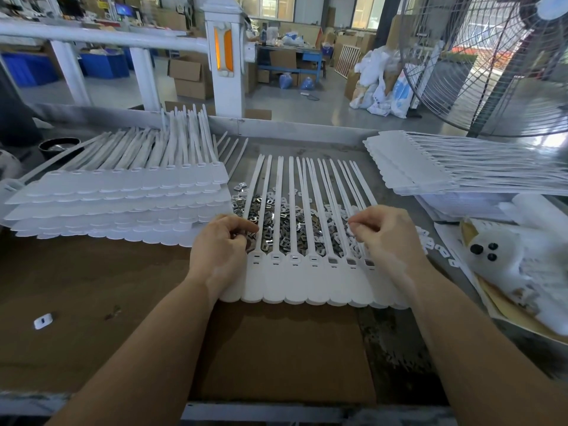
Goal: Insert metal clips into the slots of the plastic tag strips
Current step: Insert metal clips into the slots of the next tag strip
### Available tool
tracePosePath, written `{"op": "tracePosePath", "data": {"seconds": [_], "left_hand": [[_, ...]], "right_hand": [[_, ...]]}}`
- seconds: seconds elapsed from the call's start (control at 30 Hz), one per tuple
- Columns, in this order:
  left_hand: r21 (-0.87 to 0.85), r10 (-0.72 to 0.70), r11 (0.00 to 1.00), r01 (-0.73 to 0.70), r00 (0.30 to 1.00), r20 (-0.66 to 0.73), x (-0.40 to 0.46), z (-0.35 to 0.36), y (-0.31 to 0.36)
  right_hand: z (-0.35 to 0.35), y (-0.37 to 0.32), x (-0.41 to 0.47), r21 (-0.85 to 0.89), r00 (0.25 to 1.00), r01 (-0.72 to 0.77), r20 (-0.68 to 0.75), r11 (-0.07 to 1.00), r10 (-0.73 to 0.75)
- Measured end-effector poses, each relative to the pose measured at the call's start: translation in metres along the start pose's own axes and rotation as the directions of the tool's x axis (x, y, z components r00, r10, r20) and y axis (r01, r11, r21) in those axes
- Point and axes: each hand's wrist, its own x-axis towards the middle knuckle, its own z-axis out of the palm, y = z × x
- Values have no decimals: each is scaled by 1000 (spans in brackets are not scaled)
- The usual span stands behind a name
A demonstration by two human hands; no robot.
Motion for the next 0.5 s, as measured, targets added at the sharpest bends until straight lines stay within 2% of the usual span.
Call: {"op": "tracePosePath", "data": {"seconds": [0.2,0.33,0.5], "left_hand": [[-21,-12,1000,12,1000,4,-2,-1,2],[-11,-11,1000,11,1000,8,-2,-2,3],[5,-11,1000,10,1000,15,-2,-2,4]], "right_hand": [[1,-13,-5,72,981,26,188,997,-39],[1,-18,-8,14,958,81,273,997,-82],[-1,-18,-10,-26,935,78,349,997,-64]]}}
